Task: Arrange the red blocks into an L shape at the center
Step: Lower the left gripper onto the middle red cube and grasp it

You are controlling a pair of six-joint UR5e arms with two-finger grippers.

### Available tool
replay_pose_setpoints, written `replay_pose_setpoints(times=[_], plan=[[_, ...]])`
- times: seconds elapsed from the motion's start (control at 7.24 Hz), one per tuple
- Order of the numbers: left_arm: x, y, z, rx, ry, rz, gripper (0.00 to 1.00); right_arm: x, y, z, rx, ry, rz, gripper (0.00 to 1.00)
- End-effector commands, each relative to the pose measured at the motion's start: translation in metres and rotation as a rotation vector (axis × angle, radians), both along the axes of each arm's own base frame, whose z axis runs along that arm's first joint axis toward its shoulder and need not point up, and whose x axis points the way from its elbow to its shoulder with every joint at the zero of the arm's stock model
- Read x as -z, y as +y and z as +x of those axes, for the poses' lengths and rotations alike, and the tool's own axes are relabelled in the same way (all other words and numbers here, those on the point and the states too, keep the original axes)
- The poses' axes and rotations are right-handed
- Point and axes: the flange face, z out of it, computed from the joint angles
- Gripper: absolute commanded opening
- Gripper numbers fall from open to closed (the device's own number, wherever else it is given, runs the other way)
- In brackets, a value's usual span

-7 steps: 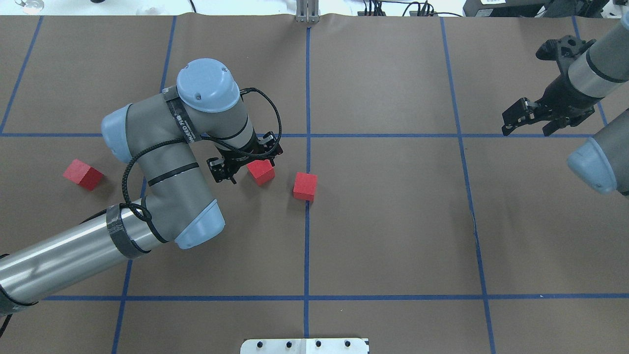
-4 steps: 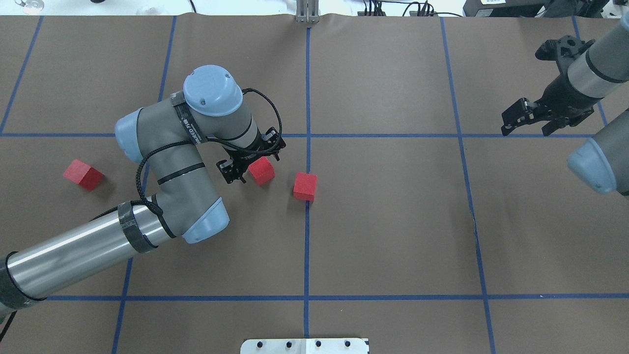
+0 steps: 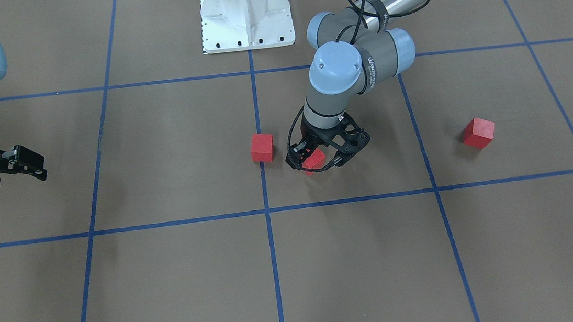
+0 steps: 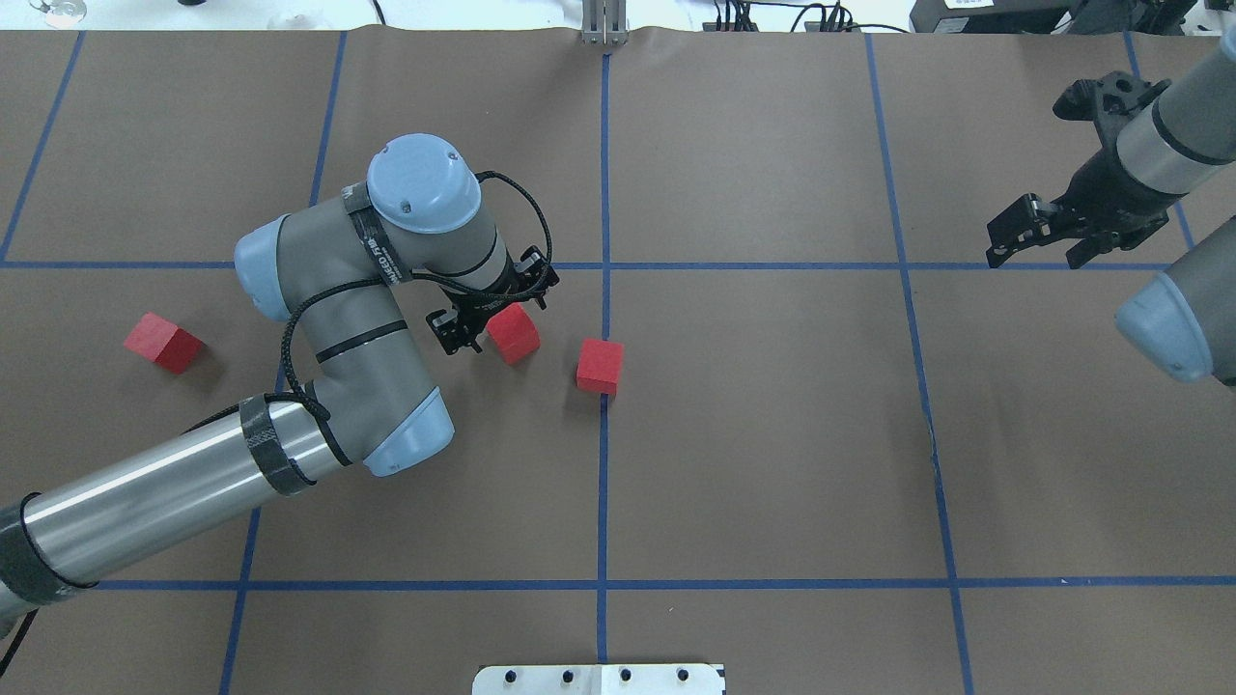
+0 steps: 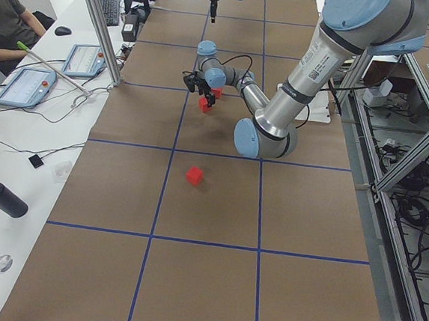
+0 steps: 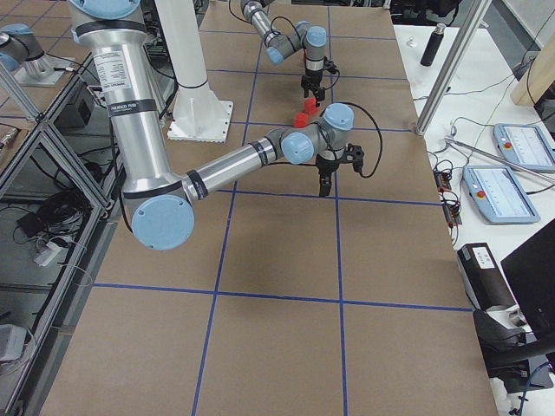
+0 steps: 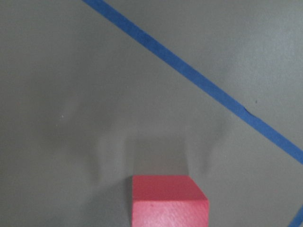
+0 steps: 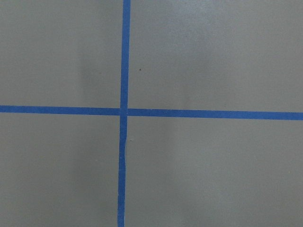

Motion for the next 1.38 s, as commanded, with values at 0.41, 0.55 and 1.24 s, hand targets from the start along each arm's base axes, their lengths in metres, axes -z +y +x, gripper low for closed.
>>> replay_pose_setpoints(times=[0.41, 0.55, 1.24], plan=[[-0.007, 0.001, 0.008, -0.008, -0.015, -0.001, 0.96, -0.002, 0.0, -0.001, 0.003, 0.002, -0.003, 1.0], [-0.009, -0.002, 0.01, 0.004, -0.027, 0.016, 0.95, -0.004, -0.001, -0.001, 0.002, 0.004, -0.006, 1.0], [0.01, -0.008, 0.009, 0.005, -0.005, 0.038, 0.0, -0.006, -0.001, -0.002, 0.002, 0.006, -0.01, 1.0]])
